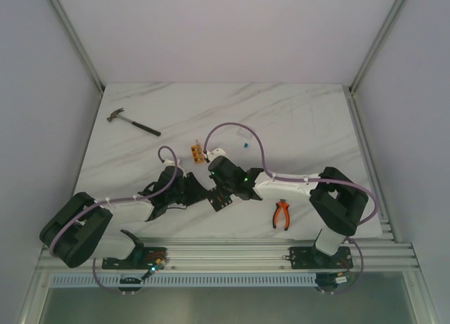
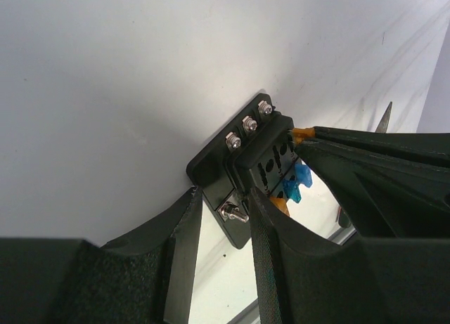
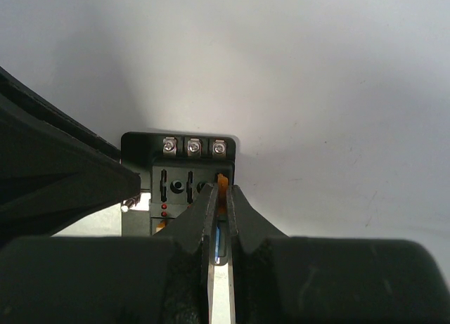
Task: Snap on the fuse box
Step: Install the fuse at the fuse box base.
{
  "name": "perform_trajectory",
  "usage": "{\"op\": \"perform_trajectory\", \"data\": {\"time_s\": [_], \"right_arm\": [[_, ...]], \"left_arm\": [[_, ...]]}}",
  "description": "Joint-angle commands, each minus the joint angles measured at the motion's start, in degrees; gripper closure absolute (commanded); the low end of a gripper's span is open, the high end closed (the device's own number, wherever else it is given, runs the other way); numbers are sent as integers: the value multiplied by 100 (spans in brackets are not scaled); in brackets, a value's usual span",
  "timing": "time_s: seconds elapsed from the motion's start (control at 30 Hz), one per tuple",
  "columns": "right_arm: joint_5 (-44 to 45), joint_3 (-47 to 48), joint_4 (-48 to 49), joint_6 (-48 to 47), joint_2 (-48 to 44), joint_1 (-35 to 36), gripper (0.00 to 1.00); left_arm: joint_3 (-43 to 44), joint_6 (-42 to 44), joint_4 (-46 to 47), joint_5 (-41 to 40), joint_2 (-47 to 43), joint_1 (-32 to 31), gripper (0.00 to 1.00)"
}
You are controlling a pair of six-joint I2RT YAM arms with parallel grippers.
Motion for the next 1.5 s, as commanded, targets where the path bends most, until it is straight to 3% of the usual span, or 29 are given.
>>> {"op": "perform_trajectory", "data": {"time_s": [0.0,0.2,0.47,0.97,1.27,1.47], "right_arm": [[-65,9,-29,7,257,47,97],[-160,114,-173,-50,364,44,87],[50,154,-355,-157,439,50,81],[-80,601,-686,-308,107,23,54],[-390,1530,-2012,298,357,-151,54],[-607,1842,-2459,618,665,-203,63]], "left_arm": [[24,-15,-133,14,-32,22,58],[41,-16,-129,20,-22,21,58],[52,-19,-134,12,-13,22,58],[41,-15,-136,28,-35,23,58],[43,-15,-138,53,-49,23,57],[43,-24,-142,69,-55,23,58]]}}
